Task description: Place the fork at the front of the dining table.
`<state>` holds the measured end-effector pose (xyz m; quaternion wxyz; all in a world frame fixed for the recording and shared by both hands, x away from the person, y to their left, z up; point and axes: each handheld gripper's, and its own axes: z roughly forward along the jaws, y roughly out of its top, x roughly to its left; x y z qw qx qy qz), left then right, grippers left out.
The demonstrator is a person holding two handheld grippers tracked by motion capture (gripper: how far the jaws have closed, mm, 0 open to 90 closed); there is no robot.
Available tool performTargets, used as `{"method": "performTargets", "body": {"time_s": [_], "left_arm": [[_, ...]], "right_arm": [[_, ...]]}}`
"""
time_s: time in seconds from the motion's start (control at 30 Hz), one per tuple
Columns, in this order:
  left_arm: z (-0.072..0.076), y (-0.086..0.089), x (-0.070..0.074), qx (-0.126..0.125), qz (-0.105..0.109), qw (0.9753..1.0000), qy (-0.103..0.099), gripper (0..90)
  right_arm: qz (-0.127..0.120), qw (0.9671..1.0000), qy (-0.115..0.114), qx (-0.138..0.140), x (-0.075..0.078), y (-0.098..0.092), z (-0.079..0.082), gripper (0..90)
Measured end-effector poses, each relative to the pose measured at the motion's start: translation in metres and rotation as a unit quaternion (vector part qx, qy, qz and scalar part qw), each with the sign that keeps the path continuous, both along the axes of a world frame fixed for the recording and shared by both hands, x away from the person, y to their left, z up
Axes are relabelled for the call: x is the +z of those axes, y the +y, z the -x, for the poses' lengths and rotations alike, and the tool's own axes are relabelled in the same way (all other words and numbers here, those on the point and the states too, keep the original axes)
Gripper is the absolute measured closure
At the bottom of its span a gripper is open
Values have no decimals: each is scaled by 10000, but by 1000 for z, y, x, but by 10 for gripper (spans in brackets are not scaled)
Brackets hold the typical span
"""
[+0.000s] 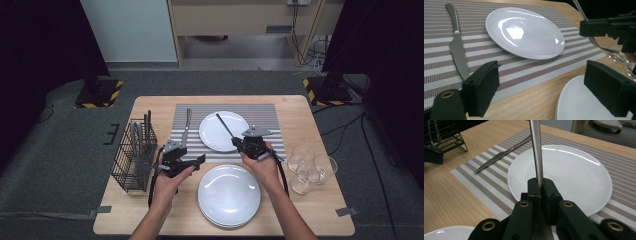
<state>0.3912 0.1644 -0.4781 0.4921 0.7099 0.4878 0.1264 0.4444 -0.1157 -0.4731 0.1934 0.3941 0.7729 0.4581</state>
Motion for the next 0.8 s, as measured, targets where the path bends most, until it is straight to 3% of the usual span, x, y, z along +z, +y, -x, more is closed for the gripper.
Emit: {"method": "performTargets", "body": {"time_s": [0.8], "left_arm": [[3, 14, -1, 67, 74, 9999, 21, 125]], "right_arm": [[-6, 9987, 47, -517, -6, -21, -16, 861]]}}
